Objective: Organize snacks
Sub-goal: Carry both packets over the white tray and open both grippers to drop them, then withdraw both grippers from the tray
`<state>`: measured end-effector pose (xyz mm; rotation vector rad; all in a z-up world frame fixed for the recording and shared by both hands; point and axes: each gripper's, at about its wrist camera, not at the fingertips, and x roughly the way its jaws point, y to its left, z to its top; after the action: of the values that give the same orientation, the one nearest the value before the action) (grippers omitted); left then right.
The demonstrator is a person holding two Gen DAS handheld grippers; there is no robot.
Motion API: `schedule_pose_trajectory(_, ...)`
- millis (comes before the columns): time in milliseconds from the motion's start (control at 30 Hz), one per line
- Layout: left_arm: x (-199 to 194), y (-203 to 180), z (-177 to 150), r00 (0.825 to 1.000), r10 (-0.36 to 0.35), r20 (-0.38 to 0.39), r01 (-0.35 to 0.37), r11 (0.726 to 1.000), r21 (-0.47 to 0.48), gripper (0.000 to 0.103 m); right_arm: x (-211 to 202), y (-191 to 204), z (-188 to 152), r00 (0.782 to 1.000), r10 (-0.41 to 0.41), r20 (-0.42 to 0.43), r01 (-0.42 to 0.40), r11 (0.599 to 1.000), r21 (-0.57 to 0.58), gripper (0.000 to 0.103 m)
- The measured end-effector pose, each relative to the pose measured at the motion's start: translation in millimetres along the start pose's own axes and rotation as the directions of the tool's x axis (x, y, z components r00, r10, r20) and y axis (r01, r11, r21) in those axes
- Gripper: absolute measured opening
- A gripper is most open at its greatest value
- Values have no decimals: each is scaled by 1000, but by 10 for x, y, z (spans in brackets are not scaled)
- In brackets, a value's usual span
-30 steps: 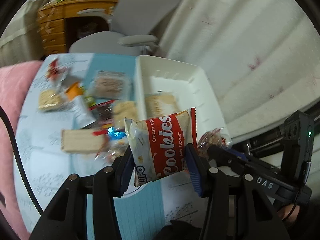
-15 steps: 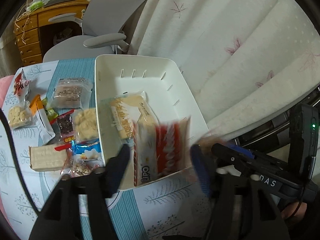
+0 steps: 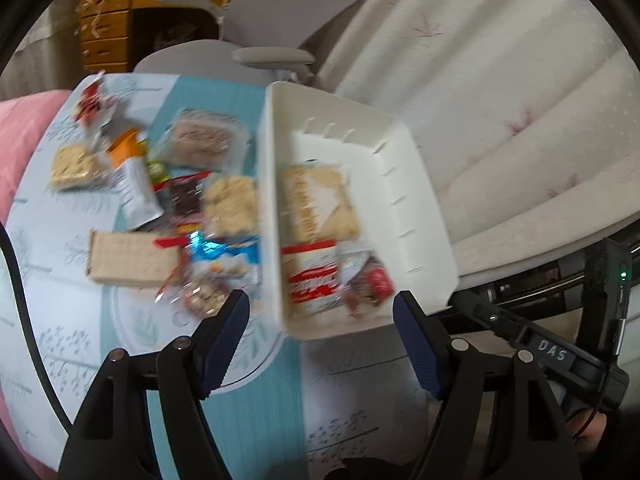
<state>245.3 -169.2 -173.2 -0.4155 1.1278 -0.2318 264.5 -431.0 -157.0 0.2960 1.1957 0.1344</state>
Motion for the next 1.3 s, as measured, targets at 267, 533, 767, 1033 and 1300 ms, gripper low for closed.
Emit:
schedule_pose_trajectory(267, -163, 407, -238, 997, 80, -22, -80, 997, -8, 77, 69, 259, -207, 1000, 2, -27, -2, 1000, 2, 48)
schedule_pose_trajectory(533, -454, 910, -372, 995, 70, -68, -67, 997, 48, 77, 167, 640, -533, 998, -4, -60, 8, 999, 54, 48)
schedule_pose_trajectory(767, -803, 1313, -367, 997, 53, -50, -46, 990, 134, 77, 205, 1034, -824, 998, -2, -57, 9, 992, 127, 48)
schedule_pose_trajectory(1033, -997, 1674, -268, 996, 66, -66, -49, 970, 237, 77, 282, 1403, -1092, 1000, -18, -24, 23, 976, 218, 48)
schedule_pose_trajectory(1300, -935, 1840, -241, 983, 148, -104, -94, 908, 408, 77, 374, 1677, -1395, 994, -96, 45, 81, 962, 261, 48)
